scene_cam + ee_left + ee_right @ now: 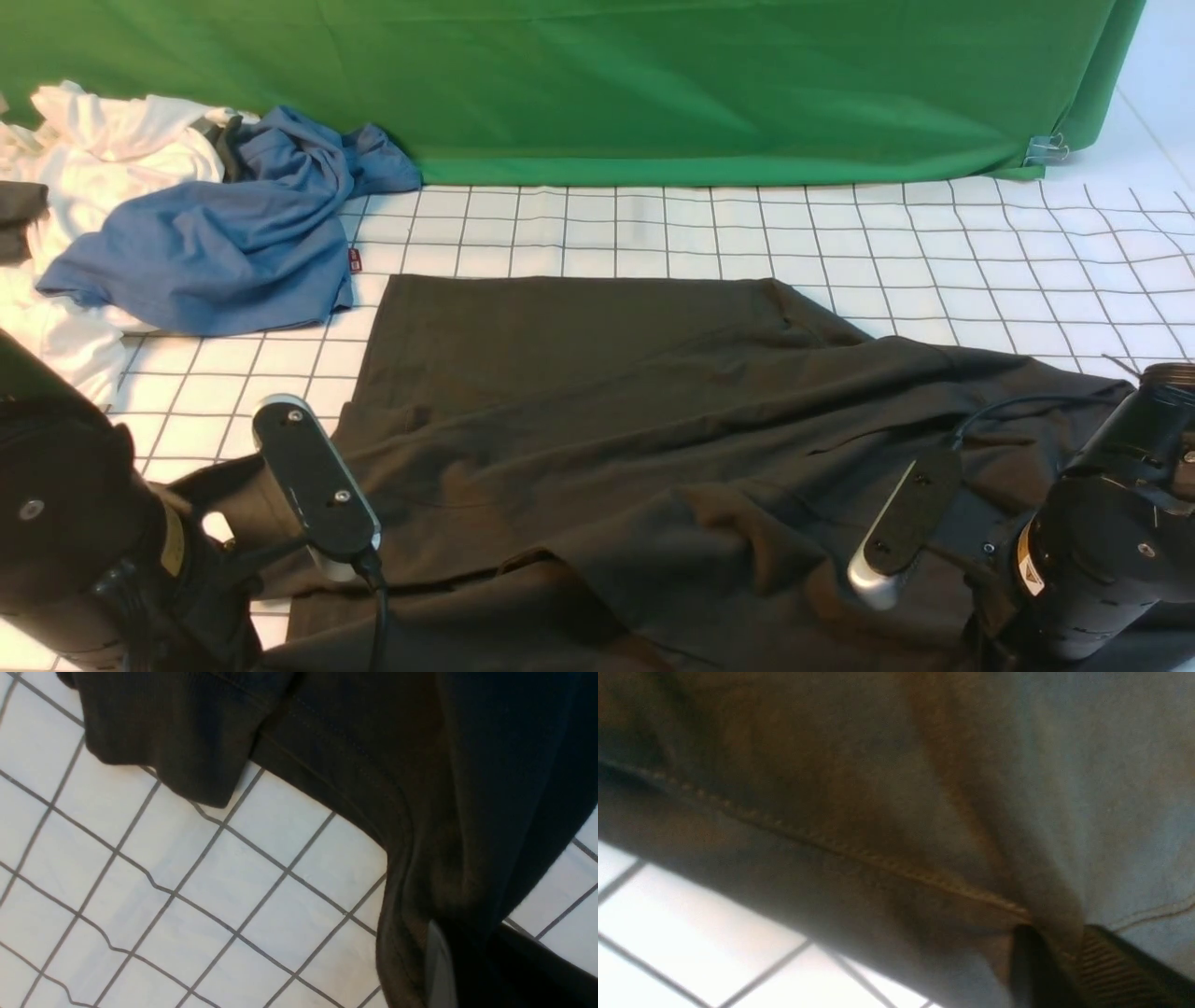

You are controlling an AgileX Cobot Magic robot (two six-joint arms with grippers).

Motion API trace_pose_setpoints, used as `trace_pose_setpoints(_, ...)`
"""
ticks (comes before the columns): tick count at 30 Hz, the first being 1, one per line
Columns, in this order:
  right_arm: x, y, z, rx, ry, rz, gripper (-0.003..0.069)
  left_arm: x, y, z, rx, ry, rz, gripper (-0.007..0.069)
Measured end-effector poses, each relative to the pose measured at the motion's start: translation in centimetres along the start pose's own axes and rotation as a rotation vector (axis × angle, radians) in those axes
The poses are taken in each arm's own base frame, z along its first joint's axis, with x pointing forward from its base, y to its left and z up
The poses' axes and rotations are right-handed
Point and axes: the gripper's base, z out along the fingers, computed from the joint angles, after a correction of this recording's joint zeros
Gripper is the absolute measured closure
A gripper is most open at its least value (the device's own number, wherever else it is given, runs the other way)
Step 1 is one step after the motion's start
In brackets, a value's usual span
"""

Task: Fold a long-sleeved shirt over a white checkered tablecloth.
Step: 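Grasp the near edge of the shirt at its hem and shoulder corners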

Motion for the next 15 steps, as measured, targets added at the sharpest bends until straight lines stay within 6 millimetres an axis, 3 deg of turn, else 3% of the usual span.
trace_pose_setpoints(3,0.6,0.1,-0.6,-0.003,0.032,0.023,0.0619,0.2,0.0,0.0,0.005,0.018,-0.004,0.0653)
trace_pose_setpoints(8,2.6,0.1,-3.5,0.013,0.051,0.100,0.0620,0.8,0.0,0.0,0.000,0.085,-0.041,0.0653)
trace_pose_setpoints(15,4.8,0.2,-7.3,0.064,-0.065,0.151,0.0620,0.8,0.2,-0.3,-0.016,0.099,-0.041,0.0653)
